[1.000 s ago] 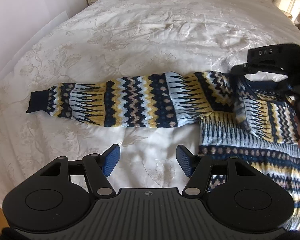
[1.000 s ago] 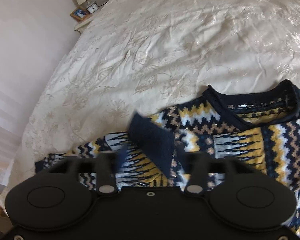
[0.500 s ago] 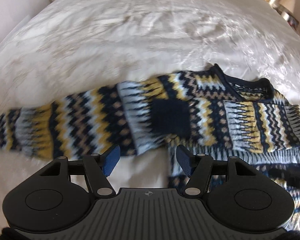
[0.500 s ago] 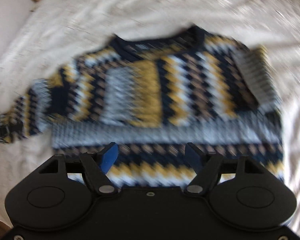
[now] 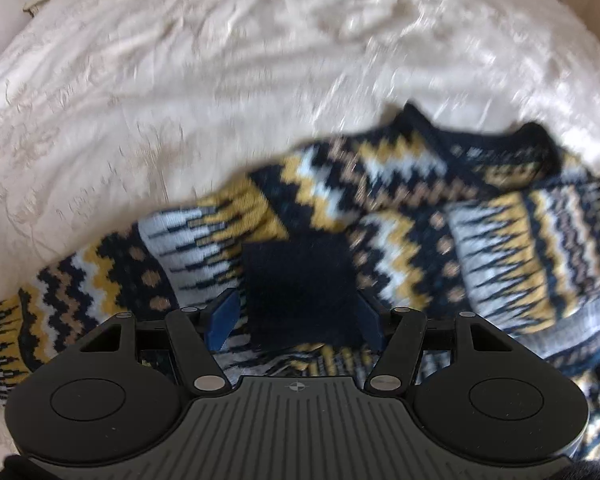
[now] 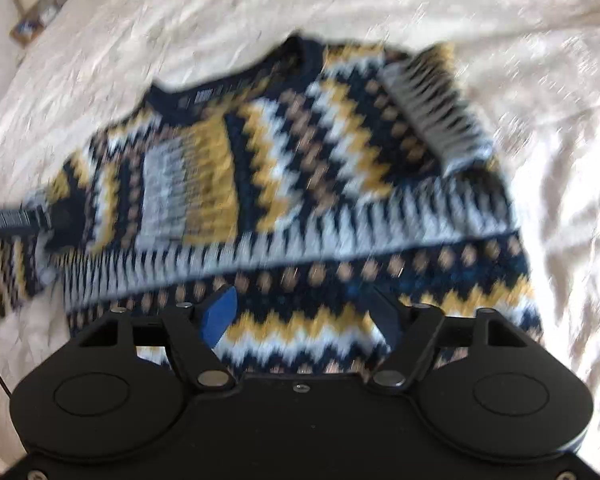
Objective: Fold small clothes
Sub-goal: 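Lift the sleeve with the right gripper and fold it across the sweater body, then open the right gripper to release the cuff on the body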
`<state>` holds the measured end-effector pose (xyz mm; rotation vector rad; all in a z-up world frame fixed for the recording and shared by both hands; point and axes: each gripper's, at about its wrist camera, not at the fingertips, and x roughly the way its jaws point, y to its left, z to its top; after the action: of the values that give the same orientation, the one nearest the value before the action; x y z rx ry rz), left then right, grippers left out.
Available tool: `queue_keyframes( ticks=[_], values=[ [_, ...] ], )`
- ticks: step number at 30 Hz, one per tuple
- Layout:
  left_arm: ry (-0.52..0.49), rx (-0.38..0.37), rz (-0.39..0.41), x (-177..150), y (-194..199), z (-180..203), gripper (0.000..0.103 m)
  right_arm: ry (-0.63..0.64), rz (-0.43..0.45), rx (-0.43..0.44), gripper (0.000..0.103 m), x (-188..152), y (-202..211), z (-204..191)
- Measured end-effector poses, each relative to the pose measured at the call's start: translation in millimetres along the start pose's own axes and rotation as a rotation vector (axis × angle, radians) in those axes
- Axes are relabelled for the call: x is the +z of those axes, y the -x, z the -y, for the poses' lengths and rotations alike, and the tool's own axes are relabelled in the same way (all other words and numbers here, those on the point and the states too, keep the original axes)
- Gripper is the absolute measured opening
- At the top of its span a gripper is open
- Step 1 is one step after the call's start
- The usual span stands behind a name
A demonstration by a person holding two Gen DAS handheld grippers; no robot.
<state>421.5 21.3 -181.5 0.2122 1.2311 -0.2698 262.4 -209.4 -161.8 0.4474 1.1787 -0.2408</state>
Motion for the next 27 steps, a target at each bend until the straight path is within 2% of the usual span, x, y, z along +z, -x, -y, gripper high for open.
queue_keyframes(
  ticks=[3,5,7,9,11,13,15,16,18,19,20,23,27],
  values=[
    [0.044,0.097,-0.086,-8,-22,-9,0.061,-0.046,0.069,-0.024,0.059,16,4,13],
    [0.11,0.07,-0.085,-15,-27,-19,0.062,-0.081,0.093,-0.043,0.039,32,4,27],
    [0.132,0.054,-0.077,-18,-26,-24,0.062,-0.116,0.103,-0.045,0.031,49,0,42],
    [0.11,0.059,-0.075,-19,-26,-23,0.063,-0.142,0.116,-0.042,0.031,65,-3,57],
    [0.101,0.067,-0.076,-18,-27,-22,0.063,-0.137,0.089,-0.032,0.031,80,-14,69],
    [0.109,0.072,-0.076,-18,-28,-22,0.063,-0.131,0.043,-0.069,0.031,88,-32,81],
    [0.112,0.076,-0.073,-19,-28,-22,0.063,-0.169,-0.013,-0.127,0.019,93,-53,102],
    [0.112,0.079,-0.072,-18,-28,-20,0.063,-0.2,-0.036,-0.14,0.004,94,-59,110],
    [0.111,0.08,-0.067,-18,-27,-18,0.063,-0.262,-0.032,-0.124,0.003,98,-56,122],
    [0.115,0.079,-0.065,-18,-27,-19,0.063,-0.268,-0.005,-0.114,0.009,100,-49,121],
    [0.119,0.078,-0.063,-19,-27,-18,0.063,-0.254,0.027,-0.107,0.02,103,-40,117],
    [0.123,0.079,-0.058,-19,-28,-19,0.063,-0.184,0.098,-0.096,0.022,113,-25,101],
    [0.118,0.083,-0.065,-19,-28,-19,0.064,-0.149,0.071,-0.114,0.022,137,-48,97]
  ],
)
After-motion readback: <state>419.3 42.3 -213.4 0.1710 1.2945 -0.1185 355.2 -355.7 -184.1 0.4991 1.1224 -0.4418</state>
